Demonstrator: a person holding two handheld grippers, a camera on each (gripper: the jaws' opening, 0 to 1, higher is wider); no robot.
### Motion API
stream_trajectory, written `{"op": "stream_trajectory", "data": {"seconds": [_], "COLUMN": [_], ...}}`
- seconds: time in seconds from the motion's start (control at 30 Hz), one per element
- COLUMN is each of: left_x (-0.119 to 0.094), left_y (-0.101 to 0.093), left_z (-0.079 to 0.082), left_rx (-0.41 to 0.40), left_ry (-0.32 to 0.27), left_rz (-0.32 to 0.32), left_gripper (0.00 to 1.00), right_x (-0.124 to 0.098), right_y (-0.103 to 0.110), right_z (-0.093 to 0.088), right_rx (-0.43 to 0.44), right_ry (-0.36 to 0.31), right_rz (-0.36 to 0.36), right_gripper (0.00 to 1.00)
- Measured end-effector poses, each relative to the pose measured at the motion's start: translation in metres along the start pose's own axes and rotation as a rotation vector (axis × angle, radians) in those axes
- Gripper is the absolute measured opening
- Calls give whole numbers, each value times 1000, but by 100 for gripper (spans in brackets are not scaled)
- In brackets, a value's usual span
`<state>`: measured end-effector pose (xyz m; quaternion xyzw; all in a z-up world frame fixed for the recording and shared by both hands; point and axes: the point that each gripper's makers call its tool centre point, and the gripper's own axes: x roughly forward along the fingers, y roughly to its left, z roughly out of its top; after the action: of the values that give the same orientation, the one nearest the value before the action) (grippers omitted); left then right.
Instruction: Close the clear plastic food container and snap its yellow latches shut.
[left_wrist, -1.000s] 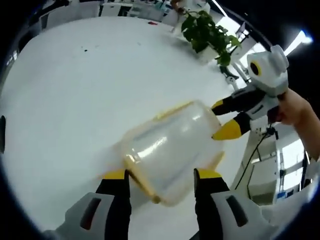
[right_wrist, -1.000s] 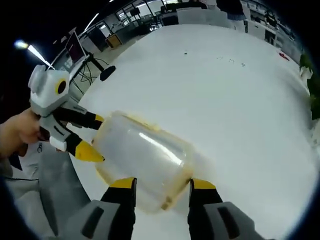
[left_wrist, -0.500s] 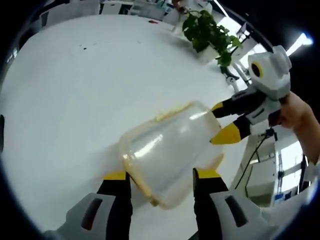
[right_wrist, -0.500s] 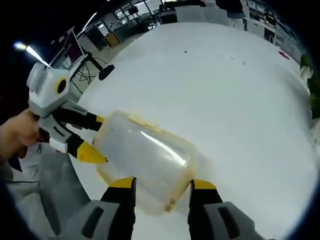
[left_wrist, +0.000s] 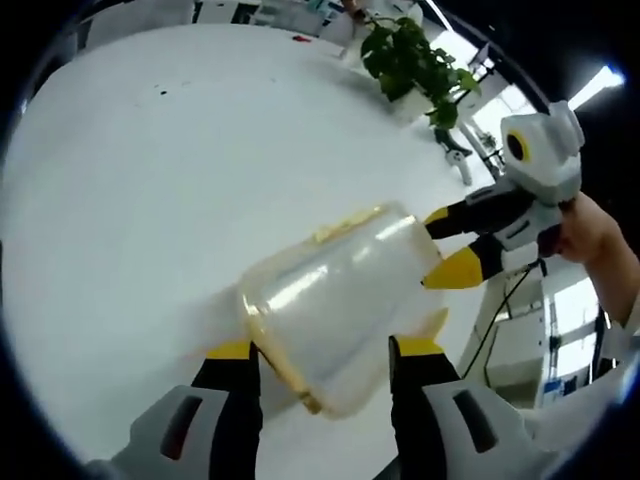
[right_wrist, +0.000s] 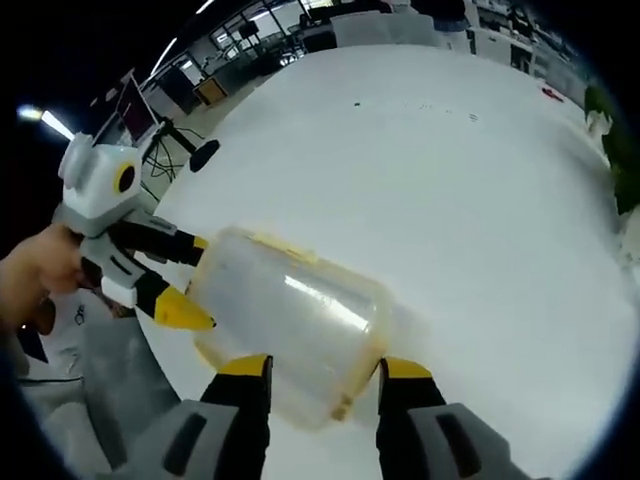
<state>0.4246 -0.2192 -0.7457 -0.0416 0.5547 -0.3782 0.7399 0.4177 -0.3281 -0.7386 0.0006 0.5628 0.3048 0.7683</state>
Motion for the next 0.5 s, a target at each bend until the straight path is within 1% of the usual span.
{"op": "stream_trajectory", "data": {"seconds": [0.03, 0.07, 0.1, 0.13, 0.17, 0.2, 0.27, 0.37, 0.4, 0.43, 0.47, 0.5], "left_x": [0, -1, -3, -4, -5, -7, -11, -17, -18, -21, -23, -25], "left_y": [0, 0, 0, 1, 2, 4, 10, 17, 19, 19, 18, 19], "left_z": [0, 0, -1, 0, 1, 1, 2, -1, -2, -2, -1, 0], "left_rx": [2, 9, 26, 34, 48, 61, 87, 122, 152, 208, 265, 302], "left_ry": [-1, -3, -6, -7, -9, -11, -9, -3, 5, 6, 9, 6], "left_rz": [-1, 1, 6, 7, 10, 13, 33, 51, 54, 56, 54, 64], "left_gripper": [49, 49, 49, 48, 47, 46, 48, 51, 51, 50, 49, 49], "right_x": [0, 0, -1, -2, -5, -7, -10, -11, -11, -13, -14, -14], "right_y": [-1, -1, -2, -3, -3, -6, -9, -9, -9, -12, -13, -11], "right_z": [1, 1, 1, 1, 1, 2, 2, -1, 0, -3, -3, -2], "right_rx": [0, -20, -44, -46, -46, -68, -107, -226, -262, -307, -365, -403], "right_ry": [-4, -7, -11, -12, -13, -15, -14, 11, 2, 20, 25, 15], "right_rz": [8, 16, 14, 11, 2, -13, -31, -17, -19, -37, -39, -30], "right_gripper": [41, 41, 40, 38, 36, 33, 34, 44, 46, 45, 44, 43]}}
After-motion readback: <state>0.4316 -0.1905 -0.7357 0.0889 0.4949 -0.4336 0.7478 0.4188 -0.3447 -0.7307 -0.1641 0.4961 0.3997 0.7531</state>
